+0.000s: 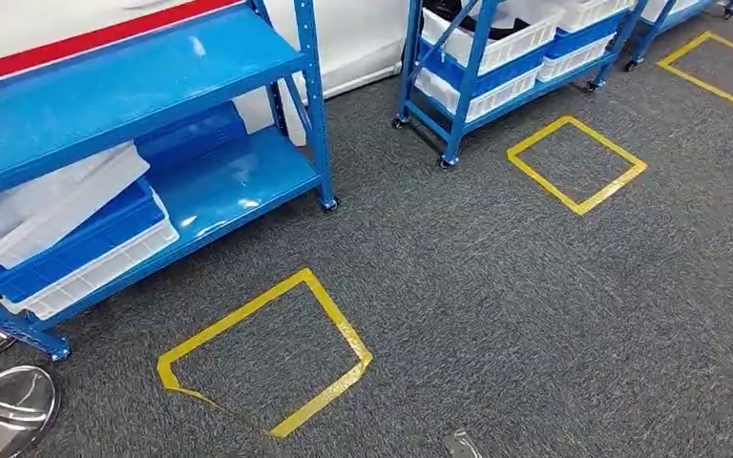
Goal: Take the parts from the cabinet and place them on the table.
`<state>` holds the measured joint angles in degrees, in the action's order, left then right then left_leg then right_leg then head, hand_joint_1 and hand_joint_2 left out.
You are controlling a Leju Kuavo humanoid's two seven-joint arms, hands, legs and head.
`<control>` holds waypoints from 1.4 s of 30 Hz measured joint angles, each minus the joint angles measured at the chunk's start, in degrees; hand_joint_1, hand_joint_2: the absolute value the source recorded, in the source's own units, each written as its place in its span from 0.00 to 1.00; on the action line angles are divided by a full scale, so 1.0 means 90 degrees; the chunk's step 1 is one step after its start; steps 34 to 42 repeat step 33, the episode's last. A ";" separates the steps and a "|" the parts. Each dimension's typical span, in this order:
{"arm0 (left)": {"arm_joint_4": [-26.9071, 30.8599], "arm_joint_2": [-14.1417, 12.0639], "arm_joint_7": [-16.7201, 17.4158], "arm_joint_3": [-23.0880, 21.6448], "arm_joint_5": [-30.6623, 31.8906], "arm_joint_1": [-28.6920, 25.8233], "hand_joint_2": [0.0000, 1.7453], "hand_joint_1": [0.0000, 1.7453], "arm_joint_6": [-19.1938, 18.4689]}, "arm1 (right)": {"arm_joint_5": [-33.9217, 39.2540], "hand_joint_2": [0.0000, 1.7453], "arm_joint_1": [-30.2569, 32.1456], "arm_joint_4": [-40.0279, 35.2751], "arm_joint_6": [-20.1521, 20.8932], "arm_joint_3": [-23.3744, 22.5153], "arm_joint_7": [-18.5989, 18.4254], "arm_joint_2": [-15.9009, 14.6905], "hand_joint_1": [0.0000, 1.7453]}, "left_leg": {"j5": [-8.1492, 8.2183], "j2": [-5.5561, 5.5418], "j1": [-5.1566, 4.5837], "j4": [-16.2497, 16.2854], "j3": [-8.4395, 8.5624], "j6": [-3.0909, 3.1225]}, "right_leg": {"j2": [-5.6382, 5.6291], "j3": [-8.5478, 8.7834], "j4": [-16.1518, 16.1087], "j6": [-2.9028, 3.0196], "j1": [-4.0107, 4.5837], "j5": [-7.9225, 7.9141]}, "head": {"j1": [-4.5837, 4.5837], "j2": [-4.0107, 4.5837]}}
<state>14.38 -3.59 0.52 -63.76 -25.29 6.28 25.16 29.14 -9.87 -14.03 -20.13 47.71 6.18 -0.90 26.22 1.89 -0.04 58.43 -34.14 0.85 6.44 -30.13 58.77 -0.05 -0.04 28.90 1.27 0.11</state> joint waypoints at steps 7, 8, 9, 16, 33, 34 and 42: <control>-0.0002 0.0302 -0.0051 0.0000 0.0019 -0.0008 0.00 0.00 0.0024 | 0.0000 0.00 0.0208 -0.0012 -0.0051 0.0015 0.0032 0.0029 0.00 | -0.0062 -0.0485 0.0074 -0.0089 0.0054 0.0140 | -0.0643 -0.0878 0.1836 -0.0115 -0.0073 0.0779 | -0.0056 0.0000; -0.0002 0.0304 -0.0063 0.0000 0.0046 -0.0017 0.00 0.00 0.0010 | -0.0002 0.00 0.0249 -0.0010 -0.0066 0.0015 0.0010 0.0029 0.00 | -0.0061 -0.0575 0.0075 -0.0081 0.0059 0.0138 | -0.0651 -0.0760 0.1537 -0.0109 -0.0082 0.0531 | -0.0061 0.0000; 0.0000 0.0306 -0.0068 0.0000 0.0068 -0.0015 0.00 0.00 -0.0012 | -0.0010 0.00 0.0273 -0.0010 -0.0073 0.0015 -0.0007 0.0029 0.00 | -0.0057 -0.0661 0.0077 -0.0063 0.0061 0.0131 | -0.0696 -0.0555 0.1051 -0.0097 -0.0097 0.0226 | -0.0058 0.0000; -0.0002 0.0331 -0.0019 0.0000 0.0156 0.0048 0.00 0.00 -0.0126 | 0.0019 0.00 0.0377 0.0005 -0.0148 0.0051 -0.0102 0.0065 0.00 | -0.0069 -0.1038 0.0098 0.0019 -0.0097 -0.0123 | -0.0968 -0.0136 0.0035 0.0068 -0.0174 -0.0111 | -0.0051 0.0000; -0.0002 0.0343 0.0481 -0.0005 0.0051 0.0434 0.00 0.00 -0.0333 | 0.0085 0.00 0.0395 0.0024 -0.0182 0.0109 -0.0155 0.0097 0.00 | -0.0135 -0.0095 0.0057 -0.0109 0.0014 0.0112 | -0.0480 -0.0108 0.0359 -0.0118 -0.0056 0.0302 | -0.0019 0.0000; -0.0002 0.0343 0.0481 -0.0005 0.0051 0.0434 0.00 0.00 -0.0333 | 0.0085 0.00 0.0395 0.0024 -0.0182 0.0109 -0.0155 0.0097 0.00 | -0.0135 -0.0095 0.0057 -0.0109 0.0014 0.0112 | -0.0480 -0.0108 0.0359 -0.0118 -0.0056 0.0302 | -0.0019 0.0000; -0.0002 0.0343 0.0481 -0.0005 0.0051 0.0434 0.00 0.00 -0.0333 | 0.0085 0.00 0.0395 0.0024 -0.0182 0.0109 -0.0155 0.0097 0.00 | -0.0135 -0.0095 0.0057 -0.0109 0.0014 0.0112 | -0.0480 -0.0108 0.0359 -0.0118 -0.0056 0.0302 | -0.0019 0.0000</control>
